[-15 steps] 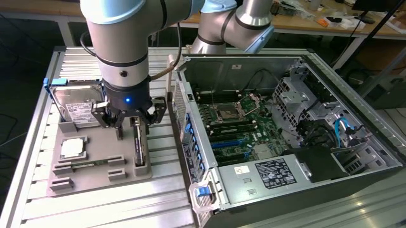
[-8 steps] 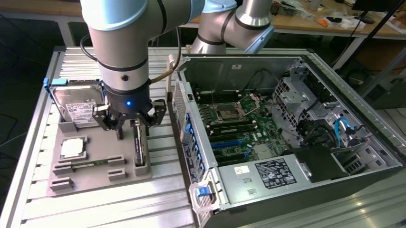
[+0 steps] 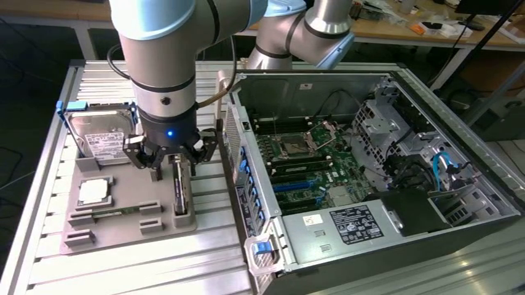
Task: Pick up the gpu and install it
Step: 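Pick up the gpu and move the gpu toward the slot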
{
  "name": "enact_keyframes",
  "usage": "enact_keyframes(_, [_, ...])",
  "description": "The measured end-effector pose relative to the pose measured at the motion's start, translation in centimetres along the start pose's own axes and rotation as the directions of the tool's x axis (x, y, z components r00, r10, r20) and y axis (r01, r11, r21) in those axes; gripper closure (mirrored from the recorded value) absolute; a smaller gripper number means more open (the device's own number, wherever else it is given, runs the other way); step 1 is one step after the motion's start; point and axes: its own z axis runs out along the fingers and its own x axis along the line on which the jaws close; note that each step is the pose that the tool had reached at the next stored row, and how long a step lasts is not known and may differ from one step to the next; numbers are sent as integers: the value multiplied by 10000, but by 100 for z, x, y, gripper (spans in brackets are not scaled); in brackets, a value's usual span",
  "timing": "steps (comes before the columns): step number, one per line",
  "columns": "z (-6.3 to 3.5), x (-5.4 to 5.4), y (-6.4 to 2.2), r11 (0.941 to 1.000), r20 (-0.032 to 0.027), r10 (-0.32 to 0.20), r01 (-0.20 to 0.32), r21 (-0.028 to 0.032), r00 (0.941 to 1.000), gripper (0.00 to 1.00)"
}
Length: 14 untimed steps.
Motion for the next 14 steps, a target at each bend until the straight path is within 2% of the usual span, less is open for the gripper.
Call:
enact_keyframes(7, [-1, 0, 0, 10000, -1, 1, -1, 1, 10000, 40])
enact_keyframes(8, [0, 0, 0, 10000, -1, 0, 0, 1, 10000, 47])
enact_keyframes(9, [0, 0, 0, 10000, -1, 1, -1, 1, 10000, 47])
enact_keyframes(12, [-1, 0, 0, 10000, -1, 0, 0, 1, 10000, 65])
enact_keyframes(13, [0, 0, 0, 10000, -1, 0, 0, 1, 10000, 65])
enact_keyframes(14, [-1, 0, 0, 10000, -1, 0, 0, 2, 10000, 71])
